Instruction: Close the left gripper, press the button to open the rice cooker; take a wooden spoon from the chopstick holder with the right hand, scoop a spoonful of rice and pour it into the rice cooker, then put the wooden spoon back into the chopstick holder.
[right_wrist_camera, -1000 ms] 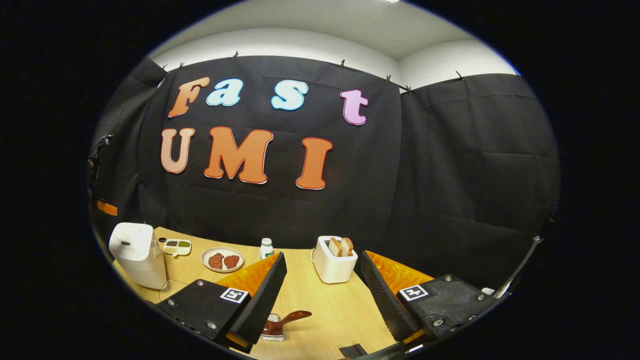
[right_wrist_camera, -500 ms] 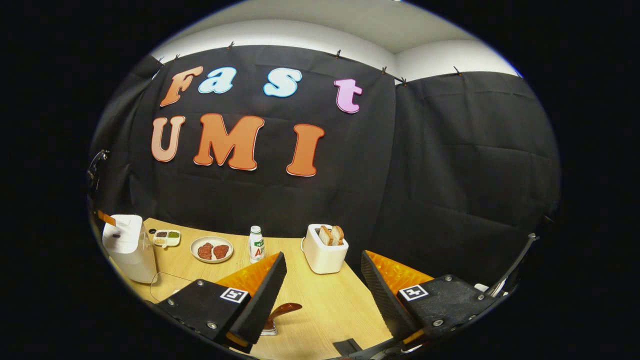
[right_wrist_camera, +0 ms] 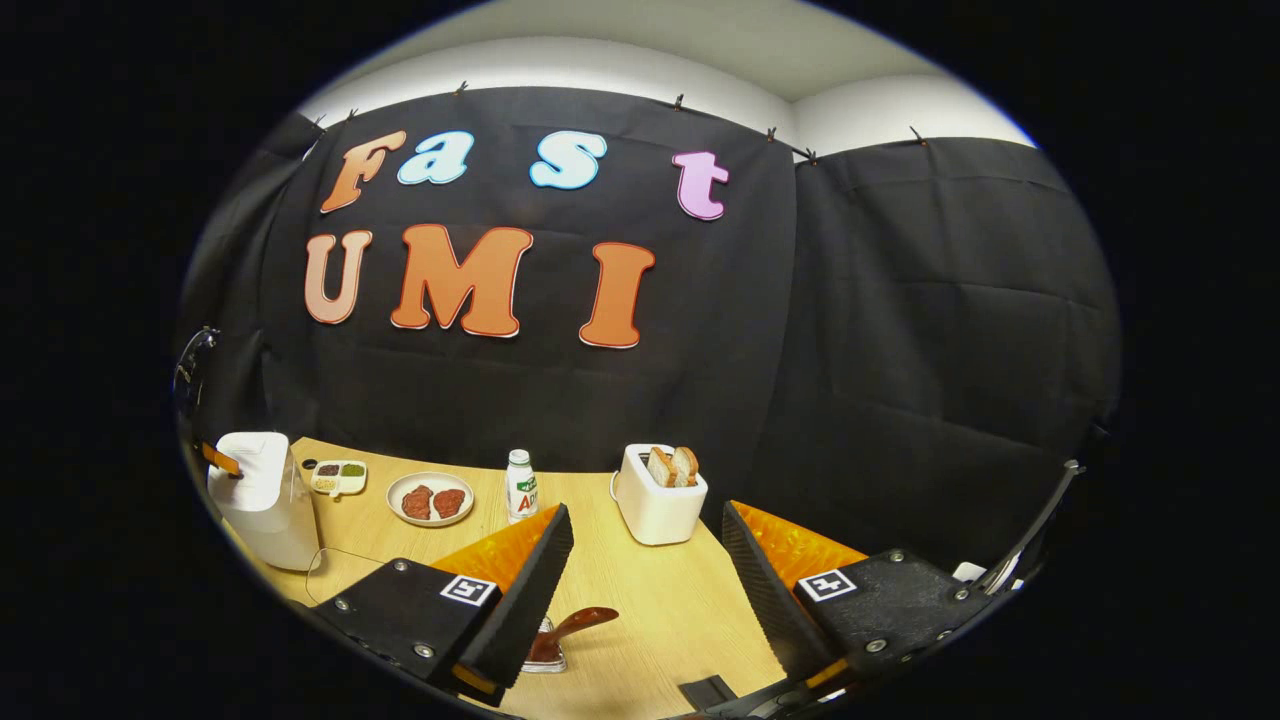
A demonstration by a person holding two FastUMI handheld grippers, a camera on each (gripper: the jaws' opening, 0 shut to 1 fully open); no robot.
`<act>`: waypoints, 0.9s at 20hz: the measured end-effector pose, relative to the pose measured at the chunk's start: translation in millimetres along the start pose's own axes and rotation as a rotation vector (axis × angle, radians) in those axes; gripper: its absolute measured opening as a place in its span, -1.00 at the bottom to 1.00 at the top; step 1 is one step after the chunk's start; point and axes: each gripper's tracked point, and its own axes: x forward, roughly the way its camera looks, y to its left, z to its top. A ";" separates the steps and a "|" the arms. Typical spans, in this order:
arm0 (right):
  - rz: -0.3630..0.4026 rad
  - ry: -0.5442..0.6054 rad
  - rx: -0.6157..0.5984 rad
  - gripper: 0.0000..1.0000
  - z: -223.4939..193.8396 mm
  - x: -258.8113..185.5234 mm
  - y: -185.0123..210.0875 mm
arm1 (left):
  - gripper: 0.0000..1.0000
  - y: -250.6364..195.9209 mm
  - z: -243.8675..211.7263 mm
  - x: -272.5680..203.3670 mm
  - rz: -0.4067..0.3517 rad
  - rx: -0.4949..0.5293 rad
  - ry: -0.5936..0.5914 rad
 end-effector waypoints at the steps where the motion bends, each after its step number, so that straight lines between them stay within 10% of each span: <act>1: 0.001 0.000 -0.001 0.89 -0.4 -0.4 1.0 | -0.91 -0.3 -8.5 0.4 0.005 0.004 0.031; 8: 0.001 -0.010 0.019 0.88 4.0 -2.0 -3.2 | -0.91 -1.0 22.2 -13.9 0.076 0.086 -0.126; 18: 0.025 -0.044 0.054 0.88 11.1 -6.1 0.5 | -0.92 -22.2 143.3 -174.8 0.119 0.026 -0.609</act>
